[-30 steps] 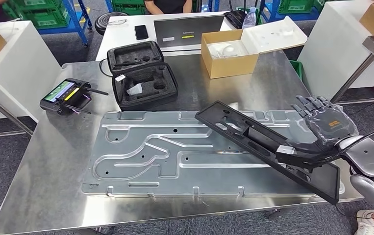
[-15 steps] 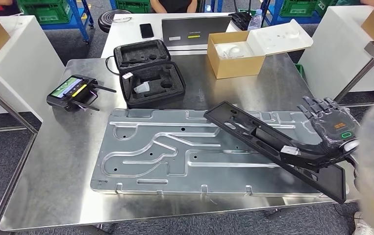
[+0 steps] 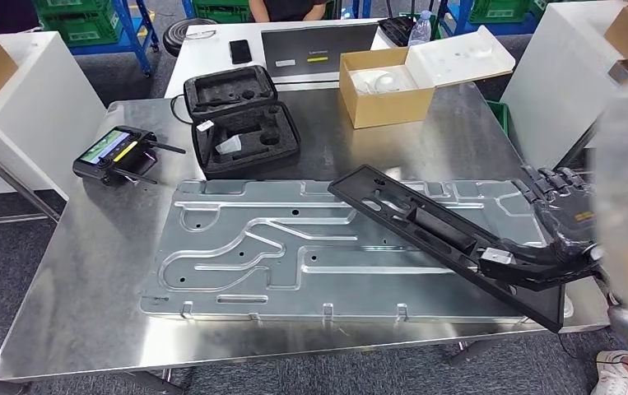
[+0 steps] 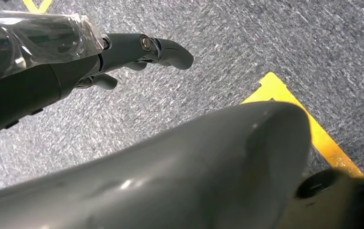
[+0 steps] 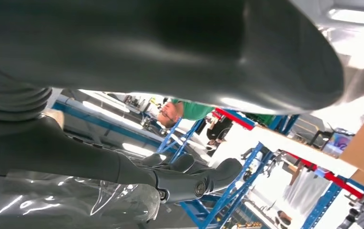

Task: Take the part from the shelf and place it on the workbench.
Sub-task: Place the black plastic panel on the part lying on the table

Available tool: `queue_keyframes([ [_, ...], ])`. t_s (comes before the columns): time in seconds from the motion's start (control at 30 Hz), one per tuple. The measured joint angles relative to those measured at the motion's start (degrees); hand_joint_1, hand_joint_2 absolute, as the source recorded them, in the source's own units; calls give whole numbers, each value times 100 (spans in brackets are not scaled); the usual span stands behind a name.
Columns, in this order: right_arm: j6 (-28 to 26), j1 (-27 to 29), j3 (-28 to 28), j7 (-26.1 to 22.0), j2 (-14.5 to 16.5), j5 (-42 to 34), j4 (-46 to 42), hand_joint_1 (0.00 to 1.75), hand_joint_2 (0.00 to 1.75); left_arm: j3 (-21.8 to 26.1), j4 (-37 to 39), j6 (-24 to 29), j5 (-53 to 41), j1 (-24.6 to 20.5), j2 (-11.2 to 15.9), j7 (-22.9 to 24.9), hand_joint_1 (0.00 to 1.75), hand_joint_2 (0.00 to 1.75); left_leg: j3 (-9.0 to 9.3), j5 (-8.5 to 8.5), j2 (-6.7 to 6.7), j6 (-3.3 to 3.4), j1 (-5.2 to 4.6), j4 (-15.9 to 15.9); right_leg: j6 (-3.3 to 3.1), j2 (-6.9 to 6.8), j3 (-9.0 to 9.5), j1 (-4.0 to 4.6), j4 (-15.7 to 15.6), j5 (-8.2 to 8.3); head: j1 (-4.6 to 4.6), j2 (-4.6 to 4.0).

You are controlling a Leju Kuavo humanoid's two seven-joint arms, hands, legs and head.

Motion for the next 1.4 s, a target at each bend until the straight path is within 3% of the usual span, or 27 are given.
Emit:
queue_keyframes([
  [0.07,-1,58,-106,5,-10,-1,-22,0,0,1,0,1,0,-13,1,-1,0,0,366,212,-5,38,-21,-714,42,11,-22,19,8,31,3,0],
  [0.2,3,192,-269,9,-40,-7,-54,0,0,2,0,5,0,-3,-1,-31,0,0,359,332,-6,139,-54,-869,172,18,-92,-9,25,52,9,0],
  [0.27,10,243,-355,9,-44,-8,-58,0,0,4,0,14,0,-4,0,-59,0,0,315,420,6,210,-37,-902,203,16,-252,-22,397,-265,14,0],
  [0.33,15,280,-425,10,-44,-10,-58,0,0,6,0,19,0,-8,-1,-71,0,0,246,482,19,245,-45,-895,229,16,-552,-18,1224,-756,15,0],
  [0.37,17,305,-446,9,-43,-12,-58,0,0,7,0,18,0,-6,-2,-73,0,0,208,510,25,249,-51,-892,242,16,-665,-16,1585,-916,15,0],
  [0.4,19,333,-460,9,-43,-14,-58,0,0,7,0,18,0,-2,-2,-74,0,0,170,538,29,249,-57,-888,249,16,-692,-14,1766,-974,14,0],
  [0.43,20,356,-473,8,-42,-15,-58,0,0,8,0,17,0,1,-3,-77,0,0,135,564,32,243,-59,-883,250,15,-587,-15,1677,-916,15,0],
  [0.47,21,376,-495,8,-42,-15,-58,0,0,8,0,17,0,2,-3,-81,0,0,106,586,32,232,-58,-876,248,13,-366,-16,1357,-778,14,0],
  [0.53,20,416,-573,16,-43,-26,-61,0,0,9,0,17,1,-3,-4,-89,0,0,70,622,29,193,-61,-856,237,10,216,-3,427,-488,14,0],
  [0.6,14,514,-674,36,-45,-45,-74,0,0,10,0,17,2,-8,-4,-89,0,0,49,659,24,137,-76,-835,185,15,491,25,-67,-365,11,0],
  [0.67,3,698,-794,53,-45,-58,-89,0,0,11,0,15,2,-3,-4,-73,0,0,24,702,18,75,-83,-825,105,12,457,44,-80,-323,8,0],
  [0.73,-8,868,-932,59,-42,-64,-101,0,0,12,0,12,2,6,-4,-50,0,0,-57,578,14,9,-65,-689,20,-9,399,34,-75,-258,5,0],
  [0.77,-14,940,-1008,60,-42,-65,-108,0,0,13,0,11,3,6,-4,-40,0,0,-151,389,14,-24,-53,-455,-21,-18,357,24,-79,-217,4,0],
  [0.83,-51,1114,-1164,62,-35,-66,-121,0,0,15,0,9,5,2,-5,-28,0,0,-425,-132,16,-83,-27,326,-65,-22,262,27,-75,-142,1,0],
  [0.9,-139,1375,-1343,54,7,-62,-130,0,0,17,0,9,11,6,-5,-25,0,0,-564,-427,17,-106,-11,929,-73,-23,167,37,-72,-70,2,0],
  [0.93,-198,1518,-1445,40,42,-60,-133,0,0,19,0,11,13,10,-5,-25,0,0,-472,-415,17,-101,-7,910,-69,-23,124,41,-71,-36,2,0],
  [0.97,-262,1654,-1557,23,81,-56,-136,0,0,21,0,13,15,10,-5,-25,0,0,-260,-309,16,-84,-8,636,-62,-21,88,44,-71,-3,3,0],
  [1.03,-396,1911,-1785,-16,158,-51,-137,0,0,26,0,19,17,0,-3,-25,0,0,347,-29,11,-15,-28,-311,-34,-14,34,55,-69,55,3,0],
  [1.07,-456,2033,-1895,-33,196,-50,-136,0,0,28,0,21,17,-8,-2,-25,0,0,566,73,10,17,-43,-691,-11,-11,13,62,-68,85,5,0],
  [1.1,-505,2142,-1995,-49,236,-49,-135,0,0,28,0,23,17,-12,-1,-25,0,0,685,129,9,44,-60,-917,17,-10,-5,64,-67,114,6,0],
  [1.2,-577,2396,-2240,-69,351,-45,-133,0,0,31,0,30,19,1,-2,-25,0,0,661,242,19,130,-85,-1005,121,-6,-50,34,-72,186,7,0],
  [1.27,-620,2535,-2381,-69,434,-40,-130,0,0,34,0,45,20,2,-3,-25,0,0,597,357,35,204,-69,-1048,175,-2,-162,10,153,-36,11,0],
  [1.37,-696,2686,-2539,-69,575,-21,-126,0,0,38,0,72,22,3,-4,-26,0,0,429,494,57,245,-66,-1052,237,-1,-547,-3,1251,-784,15,0],
  [1.4,-727,2740,-2579,-77,628,-20,-120,0,0,39,0,79,23,7,-5,-26,0,0,368,535,63,243,-69,-1046,253,-2,-606,-3,1532,-923,15,0],
])
